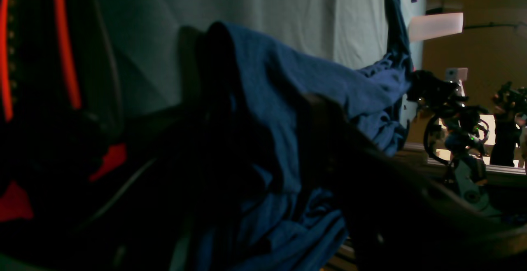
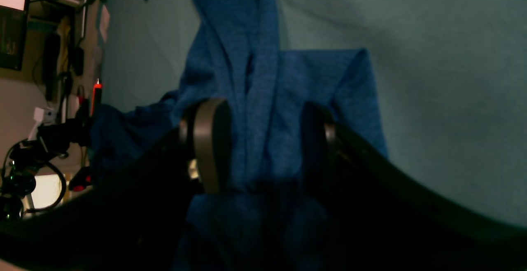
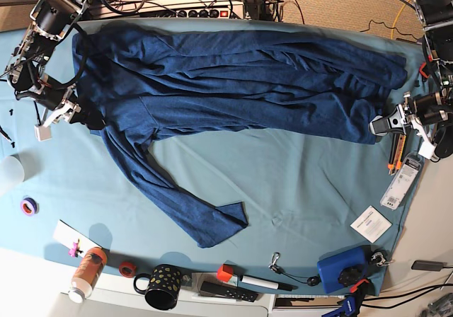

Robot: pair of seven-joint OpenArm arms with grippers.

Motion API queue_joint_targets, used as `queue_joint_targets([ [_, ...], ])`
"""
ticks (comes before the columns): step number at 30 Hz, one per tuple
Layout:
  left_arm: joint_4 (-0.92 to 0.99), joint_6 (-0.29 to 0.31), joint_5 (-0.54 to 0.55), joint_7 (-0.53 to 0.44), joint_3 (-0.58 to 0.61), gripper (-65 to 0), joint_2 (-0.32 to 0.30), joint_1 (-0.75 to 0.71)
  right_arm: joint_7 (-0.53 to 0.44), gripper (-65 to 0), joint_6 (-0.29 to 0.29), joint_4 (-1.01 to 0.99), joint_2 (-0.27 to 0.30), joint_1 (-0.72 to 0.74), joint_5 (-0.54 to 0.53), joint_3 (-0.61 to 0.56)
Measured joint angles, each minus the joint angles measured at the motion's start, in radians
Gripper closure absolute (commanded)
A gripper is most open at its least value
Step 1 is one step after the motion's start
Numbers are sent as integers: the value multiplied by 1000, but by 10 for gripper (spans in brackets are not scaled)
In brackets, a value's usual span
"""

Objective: Layout the t-shirt on the table in an organized manner, then fold the t-shirt properly
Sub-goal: 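Release the right gripper and move it toward the loose sleeve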

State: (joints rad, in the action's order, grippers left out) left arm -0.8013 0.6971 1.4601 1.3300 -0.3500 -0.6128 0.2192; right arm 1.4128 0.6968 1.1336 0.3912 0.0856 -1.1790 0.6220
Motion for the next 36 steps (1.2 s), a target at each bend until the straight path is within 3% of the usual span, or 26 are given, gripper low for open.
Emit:
queue_joint_targets([
  [9, 0, 0, 0, -3, 0, -280, 0, 0, -3, -288, 0, 0, 4, 65, 11, 5],
  [18, 1, 0, -2, -11, 0, -280, 0, 0, -150, -288, -3, 0, -1, 198, 167, 6],
  [22, 1, -1, -1, -14, 0, -280, 0, 0, -272, -287, -4, 0, -30, 265, 330, 3],
  [35, 1, 0, 0, -14, 0, -280, 0, 0, -493, -287, 0, 0, -51, 307, 665, -308],
  [36, 1, 0, 0, -14, 0, -280, 0, 0, -506, -287, -21, 0, -51, 307, 683, -319],
])
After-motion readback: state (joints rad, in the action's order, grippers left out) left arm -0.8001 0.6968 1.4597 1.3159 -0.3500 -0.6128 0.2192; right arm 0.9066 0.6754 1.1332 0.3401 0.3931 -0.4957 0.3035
